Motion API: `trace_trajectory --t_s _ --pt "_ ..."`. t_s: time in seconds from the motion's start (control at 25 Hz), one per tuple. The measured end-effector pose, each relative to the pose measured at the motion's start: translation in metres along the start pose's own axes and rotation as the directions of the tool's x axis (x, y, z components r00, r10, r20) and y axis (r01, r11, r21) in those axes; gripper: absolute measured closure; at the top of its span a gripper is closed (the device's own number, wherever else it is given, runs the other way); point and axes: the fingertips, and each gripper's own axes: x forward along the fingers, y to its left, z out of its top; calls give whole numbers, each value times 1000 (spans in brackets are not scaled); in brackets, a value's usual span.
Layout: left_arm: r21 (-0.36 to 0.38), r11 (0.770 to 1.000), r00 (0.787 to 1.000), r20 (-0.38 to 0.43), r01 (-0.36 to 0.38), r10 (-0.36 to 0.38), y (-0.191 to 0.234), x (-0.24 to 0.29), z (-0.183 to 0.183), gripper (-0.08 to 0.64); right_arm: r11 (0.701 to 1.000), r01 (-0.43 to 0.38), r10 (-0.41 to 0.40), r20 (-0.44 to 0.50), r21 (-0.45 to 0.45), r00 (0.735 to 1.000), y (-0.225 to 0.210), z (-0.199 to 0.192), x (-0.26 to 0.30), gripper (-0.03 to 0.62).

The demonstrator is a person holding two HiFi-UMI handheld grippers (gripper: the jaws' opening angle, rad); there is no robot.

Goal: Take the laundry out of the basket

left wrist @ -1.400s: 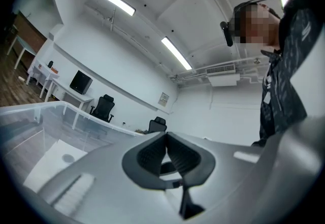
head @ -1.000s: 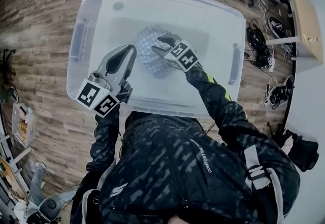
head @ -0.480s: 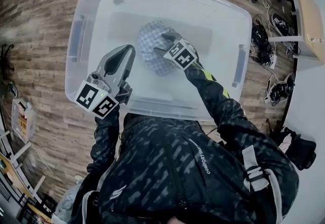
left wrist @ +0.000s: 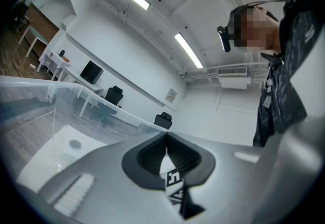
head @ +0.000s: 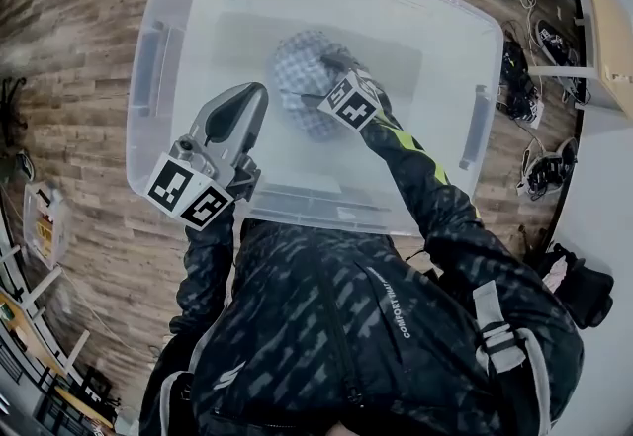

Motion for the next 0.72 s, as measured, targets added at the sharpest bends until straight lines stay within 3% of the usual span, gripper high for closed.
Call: trace_trajectory --t_s 0.72 --pt "-15 1000 1000 12 -18 18 13 -4 7 551 998 56 -57 -80 -11 995 -8 -16 26 193"
